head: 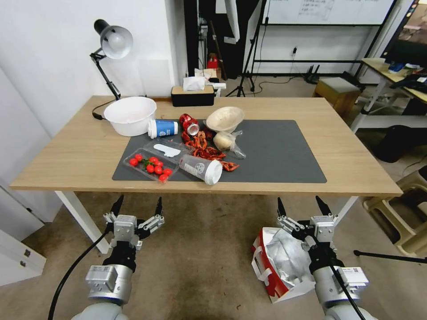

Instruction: Pick up the food delivery bag from the floor and place it on the table.

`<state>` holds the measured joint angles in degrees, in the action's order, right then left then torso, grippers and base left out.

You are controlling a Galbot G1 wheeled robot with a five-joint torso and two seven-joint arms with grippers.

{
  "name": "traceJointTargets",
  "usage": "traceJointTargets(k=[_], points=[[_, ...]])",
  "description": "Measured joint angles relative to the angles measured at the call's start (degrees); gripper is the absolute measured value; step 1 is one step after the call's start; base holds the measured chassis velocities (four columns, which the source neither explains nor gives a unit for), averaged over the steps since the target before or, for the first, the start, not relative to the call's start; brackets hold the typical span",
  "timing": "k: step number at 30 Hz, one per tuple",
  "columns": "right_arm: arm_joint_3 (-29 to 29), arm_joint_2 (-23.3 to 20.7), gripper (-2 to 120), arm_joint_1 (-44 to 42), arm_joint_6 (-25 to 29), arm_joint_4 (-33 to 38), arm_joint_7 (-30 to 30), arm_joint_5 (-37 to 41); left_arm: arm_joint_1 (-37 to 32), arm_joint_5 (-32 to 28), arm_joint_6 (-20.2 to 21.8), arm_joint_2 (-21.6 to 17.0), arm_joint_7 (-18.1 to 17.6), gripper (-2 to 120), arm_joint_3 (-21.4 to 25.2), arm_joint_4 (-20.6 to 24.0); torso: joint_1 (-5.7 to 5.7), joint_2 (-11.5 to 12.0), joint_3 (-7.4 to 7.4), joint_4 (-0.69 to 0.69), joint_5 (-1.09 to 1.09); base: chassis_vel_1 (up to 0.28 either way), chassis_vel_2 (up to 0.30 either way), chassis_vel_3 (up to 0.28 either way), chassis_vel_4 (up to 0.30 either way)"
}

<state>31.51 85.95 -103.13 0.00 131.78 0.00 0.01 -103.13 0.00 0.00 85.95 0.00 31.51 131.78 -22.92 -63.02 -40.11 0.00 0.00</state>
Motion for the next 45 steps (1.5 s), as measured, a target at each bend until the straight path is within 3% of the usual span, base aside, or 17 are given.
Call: traceJointTargets(k=[38, 41, 44, 45], points=[[0.1, -0.2, 100, 0.0, -0.4, 0.1, -0.1, 0.2, 0.0, -0.5, 0.4, -0.2, -0.4, 100, 0.0, 0.1, 0.0, 0.0, 0.0, 0.0, 0.0, 0.0, 0.0, 0.0, 0.0], [0.4, -0.7, 100, -0.2, -2.0, 0.7, -0.4, 1.1, 0.0, -2.1, 1.8, -1.0, -1.7, 100, -0.2, 0.7, 0.0, 0.0, 0.0, 0.0, 0.0, 0.0, 0.0, 0.0, 0.0], [1.1, -1.7, 100, -0.5, -4.7, 1.8, -1.0, 2.5, -0.3, -10.2, 8.9, -5.0, -8.8, 100, -1.0, 4.1, 0.0, 0.0, 0.0, 0.0, 0.0, 0.0, 0.0, 0.0, 0.0], [1.1, -1.7, 100, -0.5, -4.7, 1.8, -1.0, 2.5, -0.3, -10.2, 8.9, -5.0, -8.8, 100, -1.0, 4.1, 0.0, 0.0, 0.0, 0.0, 0.0, 0.0, 0.0, 0.0, 0.0]])
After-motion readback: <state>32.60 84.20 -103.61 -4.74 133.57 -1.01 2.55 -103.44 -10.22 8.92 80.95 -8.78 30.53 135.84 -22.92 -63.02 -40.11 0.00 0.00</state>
